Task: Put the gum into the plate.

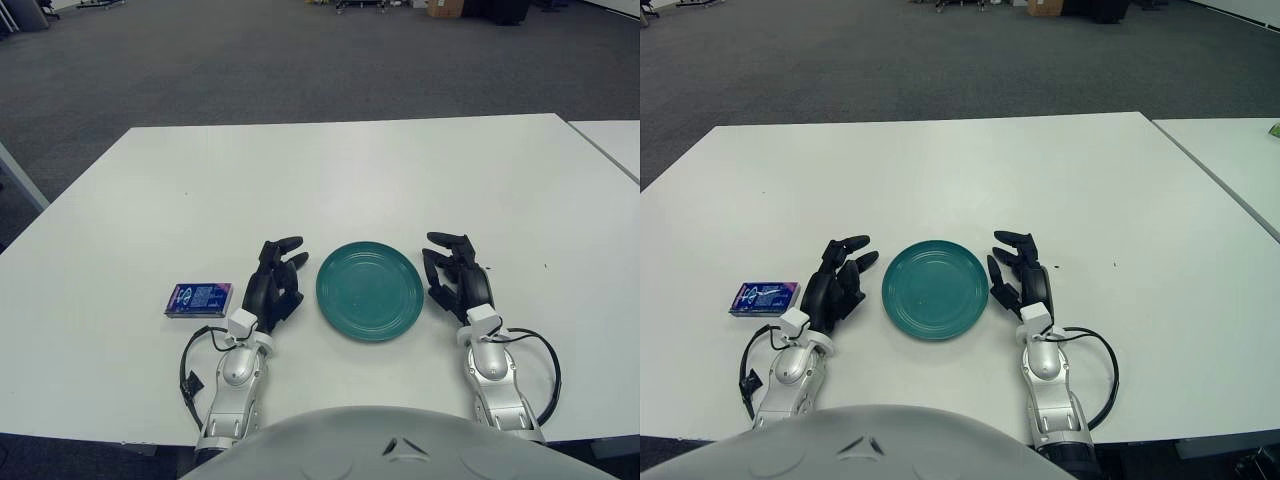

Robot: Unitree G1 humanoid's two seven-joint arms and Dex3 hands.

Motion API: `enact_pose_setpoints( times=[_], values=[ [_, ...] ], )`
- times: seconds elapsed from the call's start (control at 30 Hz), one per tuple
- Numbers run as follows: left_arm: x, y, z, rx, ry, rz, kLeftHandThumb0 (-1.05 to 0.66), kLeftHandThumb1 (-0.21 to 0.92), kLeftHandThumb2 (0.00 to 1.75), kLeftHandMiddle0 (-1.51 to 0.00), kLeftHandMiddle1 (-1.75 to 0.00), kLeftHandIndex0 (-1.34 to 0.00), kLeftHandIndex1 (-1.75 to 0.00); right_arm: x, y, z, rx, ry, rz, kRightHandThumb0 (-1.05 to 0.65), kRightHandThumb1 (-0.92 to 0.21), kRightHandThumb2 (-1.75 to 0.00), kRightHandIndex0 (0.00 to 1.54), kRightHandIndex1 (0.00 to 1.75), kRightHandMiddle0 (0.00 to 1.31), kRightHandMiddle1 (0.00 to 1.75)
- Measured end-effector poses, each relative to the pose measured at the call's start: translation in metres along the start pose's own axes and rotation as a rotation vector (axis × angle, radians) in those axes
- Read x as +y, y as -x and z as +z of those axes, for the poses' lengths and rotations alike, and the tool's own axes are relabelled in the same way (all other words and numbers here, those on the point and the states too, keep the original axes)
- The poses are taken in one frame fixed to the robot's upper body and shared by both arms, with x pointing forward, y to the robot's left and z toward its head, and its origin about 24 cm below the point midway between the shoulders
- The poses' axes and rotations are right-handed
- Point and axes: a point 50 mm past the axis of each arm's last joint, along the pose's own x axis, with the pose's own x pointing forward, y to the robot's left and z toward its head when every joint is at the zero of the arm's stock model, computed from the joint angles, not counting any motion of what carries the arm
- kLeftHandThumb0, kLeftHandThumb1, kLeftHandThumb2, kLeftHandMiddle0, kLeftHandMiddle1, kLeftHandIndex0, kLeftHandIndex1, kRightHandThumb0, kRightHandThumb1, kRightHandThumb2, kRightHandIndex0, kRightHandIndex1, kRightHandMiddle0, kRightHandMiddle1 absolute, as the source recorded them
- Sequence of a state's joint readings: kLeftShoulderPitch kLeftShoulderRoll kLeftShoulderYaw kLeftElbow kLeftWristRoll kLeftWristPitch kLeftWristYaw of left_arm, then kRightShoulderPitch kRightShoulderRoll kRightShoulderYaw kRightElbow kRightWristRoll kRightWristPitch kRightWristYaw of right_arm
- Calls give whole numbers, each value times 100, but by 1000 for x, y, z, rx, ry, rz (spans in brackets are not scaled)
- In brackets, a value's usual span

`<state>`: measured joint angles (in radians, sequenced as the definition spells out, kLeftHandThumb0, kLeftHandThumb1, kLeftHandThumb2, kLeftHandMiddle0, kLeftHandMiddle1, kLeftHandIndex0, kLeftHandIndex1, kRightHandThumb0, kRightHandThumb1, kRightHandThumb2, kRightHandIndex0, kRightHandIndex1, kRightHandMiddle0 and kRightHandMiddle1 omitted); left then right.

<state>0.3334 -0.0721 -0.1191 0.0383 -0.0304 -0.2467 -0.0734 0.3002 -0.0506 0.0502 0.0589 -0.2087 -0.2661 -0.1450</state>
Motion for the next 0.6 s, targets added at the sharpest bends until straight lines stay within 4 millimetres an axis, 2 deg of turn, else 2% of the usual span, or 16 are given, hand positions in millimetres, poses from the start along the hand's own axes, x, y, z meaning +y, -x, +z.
enact_pose_setpoints(
  times=[0.6],
  values=[
    [0,2,1,3,-3,-5,-78,92,83,-34,-71,-15,-108,0,0,0,4,1,6,-60,-92,-58,50,34,19,105]
  ],
)
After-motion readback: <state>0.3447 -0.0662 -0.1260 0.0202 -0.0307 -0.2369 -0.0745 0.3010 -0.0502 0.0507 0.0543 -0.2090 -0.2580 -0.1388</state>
